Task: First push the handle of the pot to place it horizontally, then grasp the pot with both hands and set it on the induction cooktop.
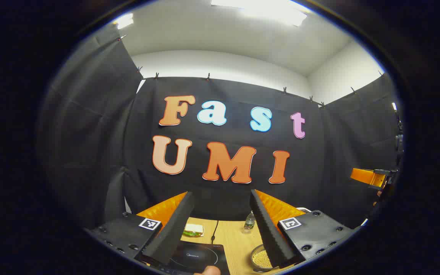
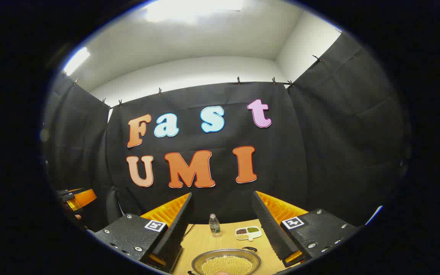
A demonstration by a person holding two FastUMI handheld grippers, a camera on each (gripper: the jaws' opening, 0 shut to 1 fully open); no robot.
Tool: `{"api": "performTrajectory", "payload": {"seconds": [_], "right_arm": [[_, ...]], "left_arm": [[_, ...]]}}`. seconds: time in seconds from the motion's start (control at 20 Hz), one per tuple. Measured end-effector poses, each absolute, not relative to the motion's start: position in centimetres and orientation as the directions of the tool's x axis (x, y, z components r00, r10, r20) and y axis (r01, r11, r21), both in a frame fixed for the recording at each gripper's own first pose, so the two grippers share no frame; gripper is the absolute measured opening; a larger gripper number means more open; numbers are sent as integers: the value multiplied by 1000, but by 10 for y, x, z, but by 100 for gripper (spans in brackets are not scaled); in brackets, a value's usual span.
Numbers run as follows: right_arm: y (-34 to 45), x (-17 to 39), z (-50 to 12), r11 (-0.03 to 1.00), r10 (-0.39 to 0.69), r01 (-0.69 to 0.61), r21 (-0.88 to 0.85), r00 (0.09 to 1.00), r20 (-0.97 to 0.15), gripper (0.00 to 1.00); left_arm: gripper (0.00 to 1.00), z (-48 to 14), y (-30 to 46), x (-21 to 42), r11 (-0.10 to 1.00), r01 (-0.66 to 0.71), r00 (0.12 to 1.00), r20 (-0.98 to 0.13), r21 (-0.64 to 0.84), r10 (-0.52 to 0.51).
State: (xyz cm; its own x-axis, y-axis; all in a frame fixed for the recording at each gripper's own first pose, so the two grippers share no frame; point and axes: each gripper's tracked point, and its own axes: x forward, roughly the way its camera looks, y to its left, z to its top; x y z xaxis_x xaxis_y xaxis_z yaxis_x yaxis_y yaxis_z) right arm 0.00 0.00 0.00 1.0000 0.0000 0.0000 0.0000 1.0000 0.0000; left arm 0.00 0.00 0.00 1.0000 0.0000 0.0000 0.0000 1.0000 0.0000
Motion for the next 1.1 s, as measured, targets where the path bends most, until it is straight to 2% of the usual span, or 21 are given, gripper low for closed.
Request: {"api": "performTrajectory", "payload": {"seconds": [0.05, 0.35, 1.1], "right_arm": [[-2, -1, 0, 1000, -3, 3, 5, 1000, -1, 95], [-15, -5, -1, 1000, -8, 9, 11, 1000, -6, 95], [-18, -12, -2, 1000, -5, 5, -3, 1000, -5, 95]], "left_arm": [[96, 1, -7, -1, 1000, 13, 1000, -1, -2, -13], [97, -5, -38, -2, 997, 78, 996, -31, -14, -79], [97, -1, -47, -11, 996, 88, 996, -19, -13, -88]]}}
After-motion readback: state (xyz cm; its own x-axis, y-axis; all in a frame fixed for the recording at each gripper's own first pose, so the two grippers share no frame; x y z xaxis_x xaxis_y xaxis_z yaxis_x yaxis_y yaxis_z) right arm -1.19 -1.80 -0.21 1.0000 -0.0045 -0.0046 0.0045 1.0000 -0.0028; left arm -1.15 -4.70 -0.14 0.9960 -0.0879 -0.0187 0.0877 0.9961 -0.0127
